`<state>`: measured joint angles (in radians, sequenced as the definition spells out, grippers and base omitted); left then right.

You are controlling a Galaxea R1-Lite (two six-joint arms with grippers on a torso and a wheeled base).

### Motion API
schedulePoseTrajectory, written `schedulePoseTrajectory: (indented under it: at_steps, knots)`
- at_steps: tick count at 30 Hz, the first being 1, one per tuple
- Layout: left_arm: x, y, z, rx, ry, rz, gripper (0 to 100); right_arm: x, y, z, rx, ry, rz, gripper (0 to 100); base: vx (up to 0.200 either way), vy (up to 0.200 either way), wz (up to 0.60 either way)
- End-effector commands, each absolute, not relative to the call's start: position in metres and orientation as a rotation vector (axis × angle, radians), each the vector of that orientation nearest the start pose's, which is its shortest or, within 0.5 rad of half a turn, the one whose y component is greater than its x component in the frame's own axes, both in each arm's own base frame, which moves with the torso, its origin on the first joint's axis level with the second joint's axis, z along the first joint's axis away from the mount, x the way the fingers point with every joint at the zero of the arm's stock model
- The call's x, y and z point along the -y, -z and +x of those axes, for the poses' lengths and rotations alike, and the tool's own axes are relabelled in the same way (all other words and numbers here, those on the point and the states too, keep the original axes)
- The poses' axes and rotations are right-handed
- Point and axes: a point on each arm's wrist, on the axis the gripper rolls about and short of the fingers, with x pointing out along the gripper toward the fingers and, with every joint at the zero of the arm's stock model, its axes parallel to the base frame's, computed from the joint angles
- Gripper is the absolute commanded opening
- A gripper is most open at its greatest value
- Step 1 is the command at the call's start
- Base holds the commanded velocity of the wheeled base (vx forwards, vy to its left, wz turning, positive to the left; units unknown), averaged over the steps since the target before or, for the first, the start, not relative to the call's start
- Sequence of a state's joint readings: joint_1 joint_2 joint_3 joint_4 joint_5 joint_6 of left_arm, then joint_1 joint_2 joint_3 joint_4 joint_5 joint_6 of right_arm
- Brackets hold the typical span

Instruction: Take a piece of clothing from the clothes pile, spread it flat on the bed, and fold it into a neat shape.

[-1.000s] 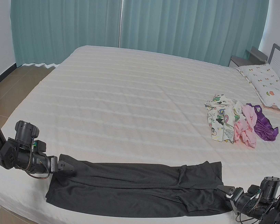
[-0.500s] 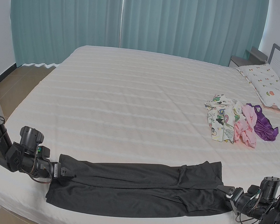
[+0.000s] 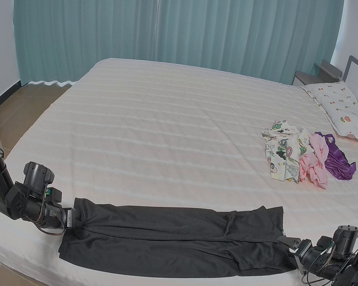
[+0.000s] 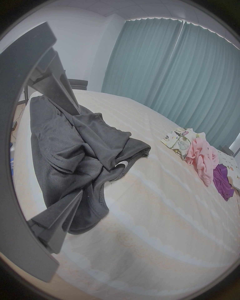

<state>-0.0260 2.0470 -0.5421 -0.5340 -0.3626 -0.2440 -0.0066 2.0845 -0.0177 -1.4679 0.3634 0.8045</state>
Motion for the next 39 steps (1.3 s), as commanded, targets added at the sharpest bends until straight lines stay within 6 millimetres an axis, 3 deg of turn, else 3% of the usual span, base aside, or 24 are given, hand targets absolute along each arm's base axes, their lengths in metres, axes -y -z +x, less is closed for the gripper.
schedulePoseTrajectory:
  at_steps: [1, 8, 15, 21, 26, 31, 39]
  knots:
    - [0.011, -0.028, 0.279, -0.956, 0.227, -0.397, 0, -0.007, -0.018, 0.210, -0.700, -0.092, 0.883, 100, 0.000, 0.000, 0.00]
    - [-0.003, -0.053, 0.269, -0.886, 0.165, -0.455, 0, -0.006, -0.029, 0.209, -0.650, -0.104, 0.907, 100, 0.000, 0.000, 0.00]
    - [-0.003, -0.064, 0.264, -0.921, 0.133, -0.487, 0, -0.006, -0.031, 0.209, -0.636, -0.119, 0.904, 100, 0.000, 0.000, 0.00]
    - [0.016, -0.076, 0.259, -0.912, 0.085, -0.486, 0, -0.006, -0.039, 0.208, -0.595, -0.140, 0.900, 100, 0.000, 0.000, 0.00]
    - [0.054, -0.087, 0.256, -0.885, 0.064, -0.484, 0, -0.007, -0.045, 0.207, -0.573, -0.151, 0.897, 100, 0.000, 0.000, 0.00]
    - [0.077, -0.098, 0.244, -0.930, 0.077, -0.430, 0, -0.006, -0.045, 0.207, -0.571, -0.144, 0.897, 100, 0.000, -0.040, 0.00]
    - [0.095, -0.119, 0.229, -0.947, 0.083, -0.431, 0, 0.001, -0.054, 0.202, -0.532, -0.120, 0.900, 100, 0.000, -0.200, 0.00]
